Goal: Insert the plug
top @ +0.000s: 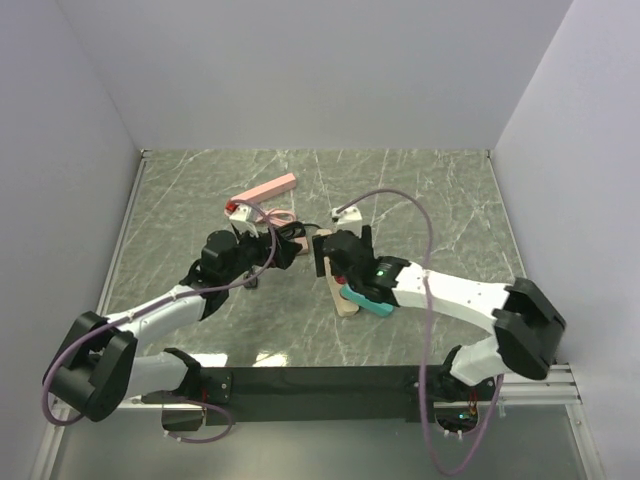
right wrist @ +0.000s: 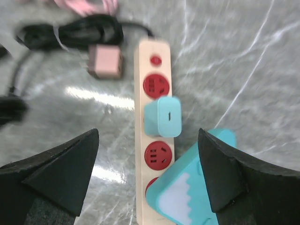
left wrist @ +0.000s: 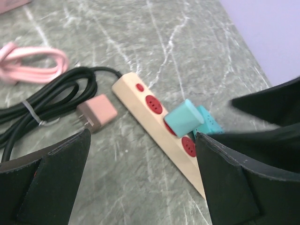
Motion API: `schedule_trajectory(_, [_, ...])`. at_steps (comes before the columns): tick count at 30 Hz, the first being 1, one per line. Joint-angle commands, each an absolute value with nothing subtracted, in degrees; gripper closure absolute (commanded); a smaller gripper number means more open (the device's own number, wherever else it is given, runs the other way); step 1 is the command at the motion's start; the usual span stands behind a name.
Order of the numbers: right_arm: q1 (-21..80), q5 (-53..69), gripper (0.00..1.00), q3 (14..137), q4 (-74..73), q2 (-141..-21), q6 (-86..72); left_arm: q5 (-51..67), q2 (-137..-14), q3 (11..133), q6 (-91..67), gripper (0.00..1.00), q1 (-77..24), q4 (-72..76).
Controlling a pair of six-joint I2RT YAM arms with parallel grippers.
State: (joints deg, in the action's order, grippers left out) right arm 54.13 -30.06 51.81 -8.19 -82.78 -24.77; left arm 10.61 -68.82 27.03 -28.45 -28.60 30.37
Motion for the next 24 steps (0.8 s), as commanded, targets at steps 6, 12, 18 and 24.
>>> schedule_trajectory(6, [54.4,-25.9,0.12,58.6,-5.5,-81.3,-16.1,1.3,-61.7,24.3,-33.2,0.01,-27.4,27.3])
schedule_trajectory(12, [54.4,-18.6,0.14,67.0,-3.8,-94.3,-15.7,2.8,-57.6,19.4,-36.7,0.01,-21.5,29.4])
schedule_trajectory(18, [53.5,-16.5,0.14,74.2,-5.0,-104.1,-17.0,1.7,-54.1,18.5,-35.5,0.01,-19.7,26.5])
schedule_trajectory(24, [51.6,-14.4,0.15,75.9,-4.3,-109.3,-18.5,2.0,-53.6,18.4,-35.2,0.01,-19.0,25.9])
